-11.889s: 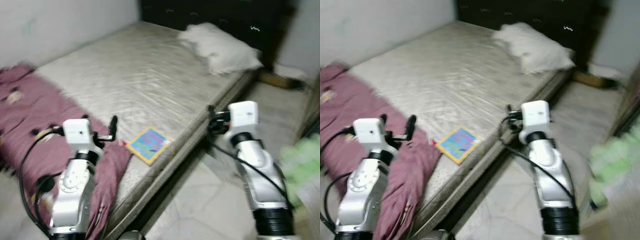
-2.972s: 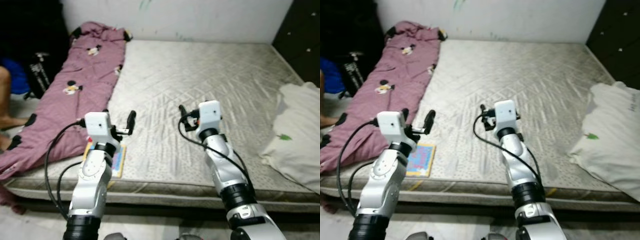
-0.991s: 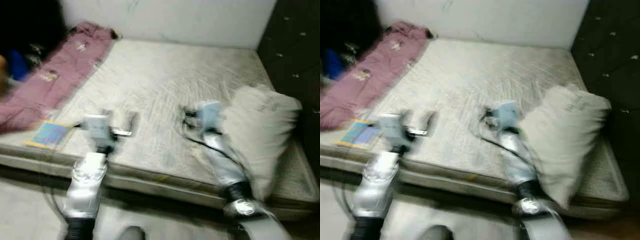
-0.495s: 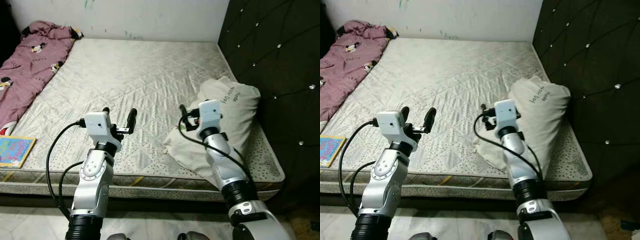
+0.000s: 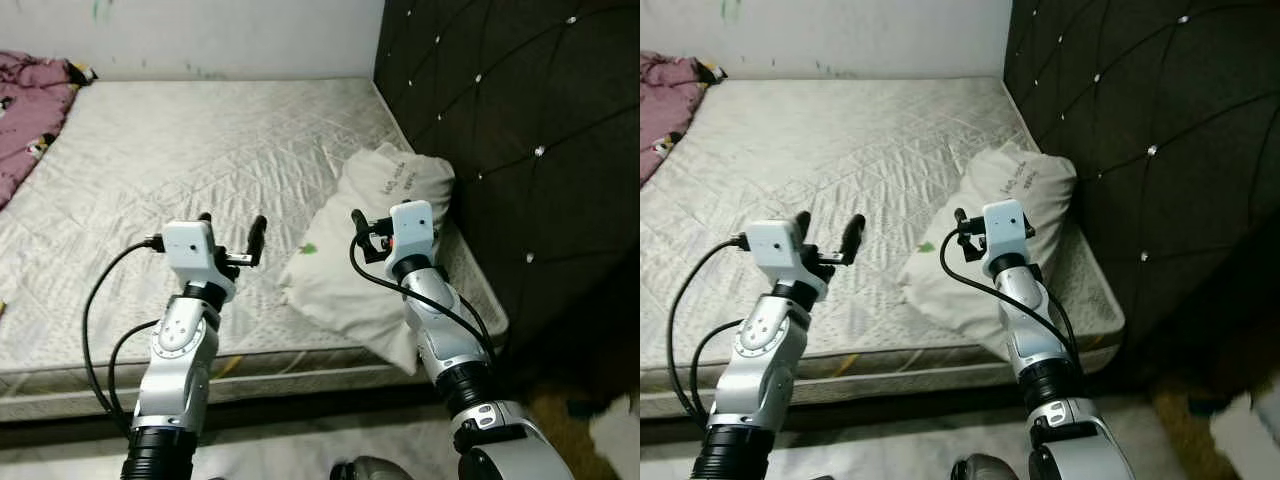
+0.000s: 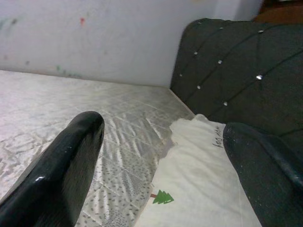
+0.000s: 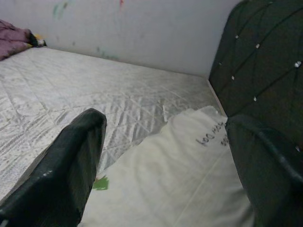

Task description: Clean up the room

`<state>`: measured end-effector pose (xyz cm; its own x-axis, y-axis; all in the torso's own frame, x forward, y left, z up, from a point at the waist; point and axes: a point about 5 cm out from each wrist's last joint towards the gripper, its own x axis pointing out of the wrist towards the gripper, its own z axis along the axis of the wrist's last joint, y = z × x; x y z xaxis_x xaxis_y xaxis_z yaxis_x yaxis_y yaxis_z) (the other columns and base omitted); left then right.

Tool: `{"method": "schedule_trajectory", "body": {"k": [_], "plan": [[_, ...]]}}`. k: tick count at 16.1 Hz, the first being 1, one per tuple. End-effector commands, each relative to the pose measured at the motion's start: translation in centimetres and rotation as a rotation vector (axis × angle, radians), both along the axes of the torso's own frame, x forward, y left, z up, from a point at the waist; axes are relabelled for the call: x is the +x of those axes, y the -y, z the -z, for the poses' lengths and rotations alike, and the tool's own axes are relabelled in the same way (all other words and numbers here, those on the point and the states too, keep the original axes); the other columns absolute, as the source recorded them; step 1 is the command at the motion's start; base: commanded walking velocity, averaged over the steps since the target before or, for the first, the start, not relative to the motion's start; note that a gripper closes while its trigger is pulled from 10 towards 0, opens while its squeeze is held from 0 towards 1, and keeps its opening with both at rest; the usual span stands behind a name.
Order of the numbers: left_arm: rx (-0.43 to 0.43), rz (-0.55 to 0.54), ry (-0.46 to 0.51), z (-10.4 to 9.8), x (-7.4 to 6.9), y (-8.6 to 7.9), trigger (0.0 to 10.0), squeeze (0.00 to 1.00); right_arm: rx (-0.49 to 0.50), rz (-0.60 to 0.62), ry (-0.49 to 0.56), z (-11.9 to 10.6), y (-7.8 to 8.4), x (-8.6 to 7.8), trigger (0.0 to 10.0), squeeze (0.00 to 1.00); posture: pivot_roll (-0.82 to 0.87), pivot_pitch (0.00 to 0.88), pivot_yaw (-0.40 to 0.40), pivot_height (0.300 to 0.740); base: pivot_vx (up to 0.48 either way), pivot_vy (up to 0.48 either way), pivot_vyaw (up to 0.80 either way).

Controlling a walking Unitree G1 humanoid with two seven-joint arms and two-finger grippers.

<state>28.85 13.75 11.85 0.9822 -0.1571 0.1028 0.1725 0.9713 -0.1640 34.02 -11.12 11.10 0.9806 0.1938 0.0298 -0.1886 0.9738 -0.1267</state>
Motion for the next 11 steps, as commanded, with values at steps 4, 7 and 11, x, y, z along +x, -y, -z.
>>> {"method": "schedule_trajectory", "body": {"k": [4,7,11], "plan": [[-0.013,0.011,0.001,-0.02,0.12,0.53,10.0,0.00,-0.012,0.007,0.007,-0.21,0.48,0.25,10.0,0.00,0.05,0.000,-0.001,0.740,0.000,-0.318,0.00],[-0.022,0.015,0.017,-0.18,0.07,0.48,10.0,0.00,-0.014,0.004,0.008,-0.20,0.47,0.26,10.0,0.00,0.05,0.000,-0.003,0.740,0.000,0.000,0.00],[-0.027,0.046,0.035,-0.33,-0.14,0.70,10.0,0.00,-0.017,0.004,0.008,-0.16,0.46,0.27,10.0,0.00,0.05,0.000,-0.003,0.740,0.000,0.000,0.00]]}}
